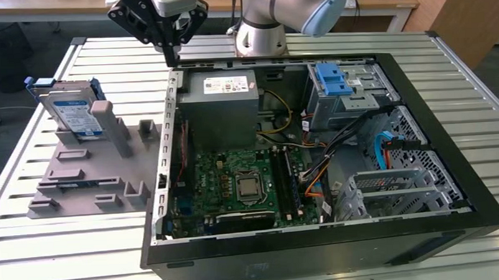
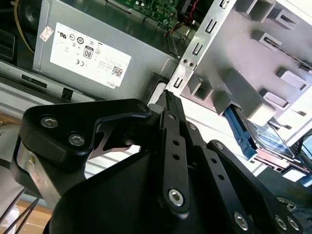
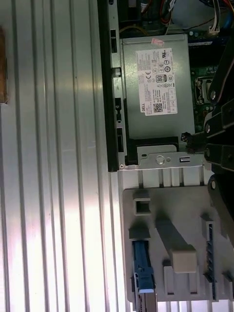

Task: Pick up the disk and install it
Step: 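Reach for the disk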

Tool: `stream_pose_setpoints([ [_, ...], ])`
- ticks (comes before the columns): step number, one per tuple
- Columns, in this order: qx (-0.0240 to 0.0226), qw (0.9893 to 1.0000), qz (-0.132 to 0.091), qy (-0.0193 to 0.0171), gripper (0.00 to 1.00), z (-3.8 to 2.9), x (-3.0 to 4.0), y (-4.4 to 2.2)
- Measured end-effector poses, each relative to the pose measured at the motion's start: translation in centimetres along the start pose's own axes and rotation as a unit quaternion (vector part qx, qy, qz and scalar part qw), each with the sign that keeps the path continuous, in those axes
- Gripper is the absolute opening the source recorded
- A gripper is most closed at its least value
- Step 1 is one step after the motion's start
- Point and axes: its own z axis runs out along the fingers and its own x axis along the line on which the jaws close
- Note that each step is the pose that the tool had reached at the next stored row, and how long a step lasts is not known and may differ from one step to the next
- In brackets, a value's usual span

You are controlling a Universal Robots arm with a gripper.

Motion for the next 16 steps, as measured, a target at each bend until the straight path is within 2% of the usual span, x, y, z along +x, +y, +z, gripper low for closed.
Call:
stream_pose_setpoints([
  [16, 0.0001, 1.0, 0.0, 0.0017, 0.11, 0.04, 1.31, 0.55],
])
